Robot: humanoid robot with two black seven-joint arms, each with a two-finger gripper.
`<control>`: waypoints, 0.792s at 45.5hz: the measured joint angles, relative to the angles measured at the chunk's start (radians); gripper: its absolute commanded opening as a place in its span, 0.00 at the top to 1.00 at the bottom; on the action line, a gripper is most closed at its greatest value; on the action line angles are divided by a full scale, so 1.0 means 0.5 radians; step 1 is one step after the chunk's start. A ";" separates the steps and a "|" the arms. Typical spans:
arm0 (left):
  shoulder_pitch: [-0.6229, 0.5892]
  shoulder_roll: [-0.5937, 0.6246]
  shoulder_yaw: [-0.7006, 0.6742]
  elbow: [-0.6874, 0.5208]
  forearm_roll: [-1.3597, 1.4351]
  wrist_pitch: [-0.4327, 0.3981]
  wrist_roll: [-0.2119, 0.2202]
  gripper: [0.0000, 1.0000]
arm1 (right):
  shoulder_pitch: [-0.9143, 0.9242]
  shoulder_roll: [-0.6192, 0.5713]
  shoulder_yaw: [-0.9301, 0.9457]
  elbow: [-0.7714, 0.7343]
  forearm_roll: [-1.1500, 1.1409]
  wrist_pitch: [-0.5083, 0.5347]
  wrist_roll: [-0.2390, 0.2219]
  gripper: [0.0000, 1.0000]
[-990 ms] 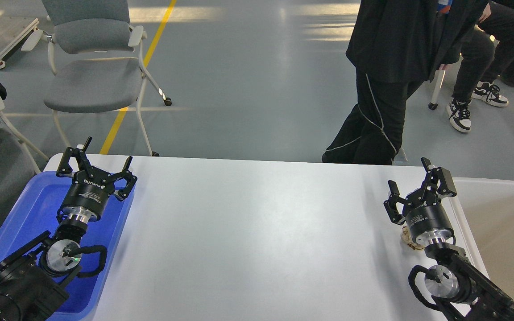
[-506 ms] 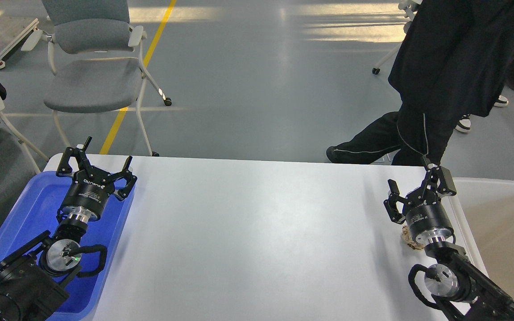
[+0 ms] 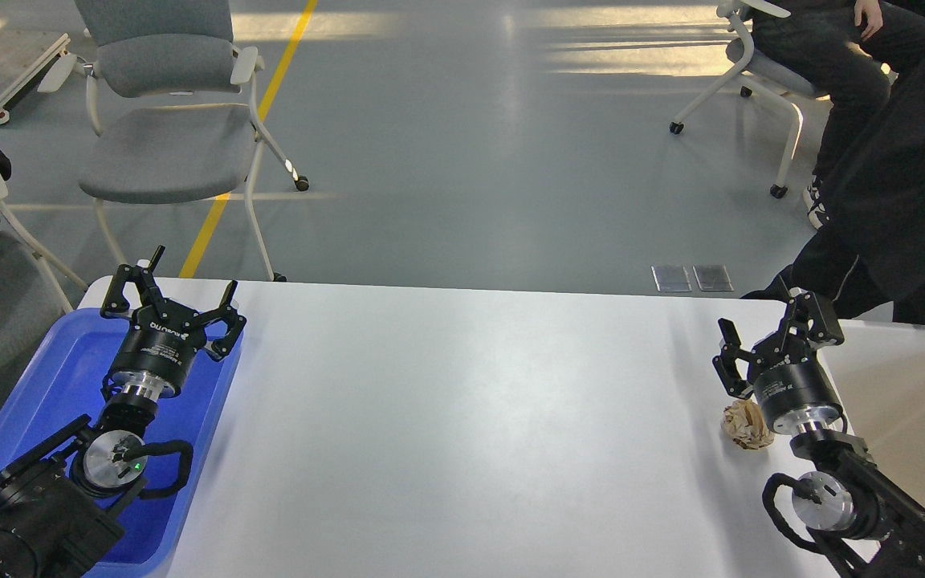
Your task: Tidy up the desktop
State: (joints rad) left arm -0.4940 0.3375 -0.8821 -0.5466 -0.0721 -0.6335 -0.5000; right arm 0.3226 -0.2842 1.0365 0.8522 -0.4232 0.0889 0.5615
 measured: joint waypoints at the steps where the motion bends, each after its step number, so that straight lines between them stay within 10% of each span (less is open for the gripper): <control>1: 0.000 0.000 0.000 0.000 0.000 0.000 0.000 0.00 | 0.000 -0.002 0.002 0.000 0.000 0.000 0.000 0.00; 36: 0.000 0.000 0.002 -0.002 0.003 -0.014 0.003 0.00 | -0.010 -0.084 0.020 0.030 0.077 -0.015 -0.118 0.00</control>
State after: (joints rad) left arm -0.4940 0.3375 -0.8811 -0.5475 -0.0707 -0.6403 -0.4986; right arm 0.3175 -0.3263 1.0467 0.8673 -0.3848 0.0813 0.5027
